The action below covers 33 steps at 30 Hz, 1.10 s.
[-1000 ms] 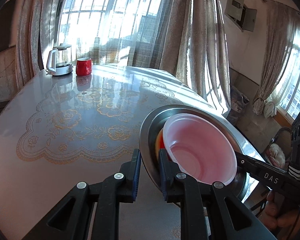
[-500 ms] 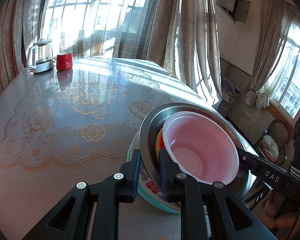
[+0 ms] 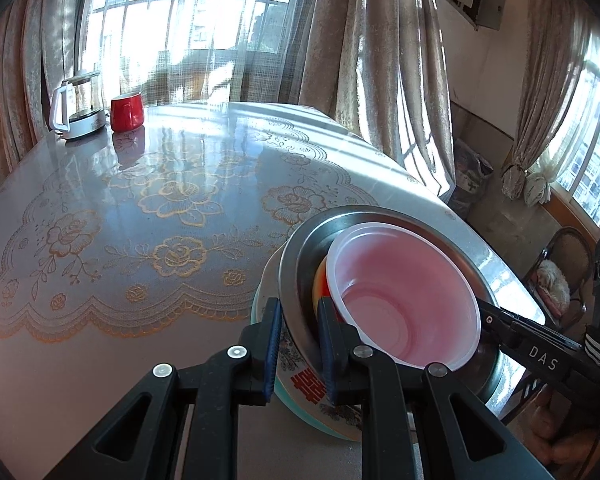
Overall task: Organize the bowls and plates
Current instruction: 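Lift the steel basin with both tools and carry it onto the plate stack, then lower the basin onto the plate stack and open both tools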
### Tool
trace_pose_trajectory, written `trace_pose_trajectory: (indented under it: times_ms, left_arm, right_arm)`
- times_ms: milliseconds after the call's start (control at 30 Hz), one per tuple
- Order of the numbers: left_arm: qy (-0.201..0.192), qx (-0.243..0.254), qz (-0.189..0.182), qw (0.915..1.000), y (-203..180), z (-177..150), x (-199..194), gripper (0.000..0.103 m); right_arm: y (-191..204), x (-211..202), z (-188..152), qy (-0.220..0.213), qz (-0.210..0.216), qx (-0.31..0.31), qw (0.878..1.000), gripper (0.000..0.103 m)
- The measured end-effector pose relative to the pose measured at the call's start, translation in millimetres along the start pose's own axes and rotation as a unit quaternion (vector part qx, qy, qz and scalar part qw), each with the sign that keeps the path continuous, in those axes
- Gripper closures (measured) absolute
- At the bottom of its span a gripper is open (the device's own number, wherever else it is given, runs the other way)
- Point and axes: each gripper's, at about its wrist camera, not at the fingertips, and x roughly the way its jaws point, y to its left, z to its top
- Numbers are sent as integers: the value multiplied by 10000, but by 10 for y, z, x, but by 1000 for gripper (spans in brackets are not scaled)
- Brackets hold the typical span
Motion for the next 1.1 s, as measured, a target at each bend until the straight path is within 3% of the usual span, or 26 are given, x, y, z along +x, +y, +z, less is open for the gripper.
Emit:
trace_pose_trajectory:
  times_ms: [300, 433, 667, 900, 1100]
  left_arm:
    - [52, -170, -20, 9998, 35, -34, 34, 83]
    - [34, -168, -4, 9999, 24, -61, 16, 83]
    - [-26, -83, 79, 9999, -20, -77, -37, 82]
    - [-60, -7, 149, 9999, -25, -78, -48, 82]
    - [-95, 81, 235, 9996, -58, -89, -44, 82]
  right_arm:
    - [7, 3, 9, 14, 113, 20, 9999, 83]
    - [-38, -62, 2, -87, 145, 74, 9998, 76]
    - [-53, -238, 3, -278, 113, 73, 9995, 76]
    - [-19, -229, -24, -270, 24, -43, 9996, 86]
    - [-42, -226, -20, -291, 29, -10, 9996, 86]
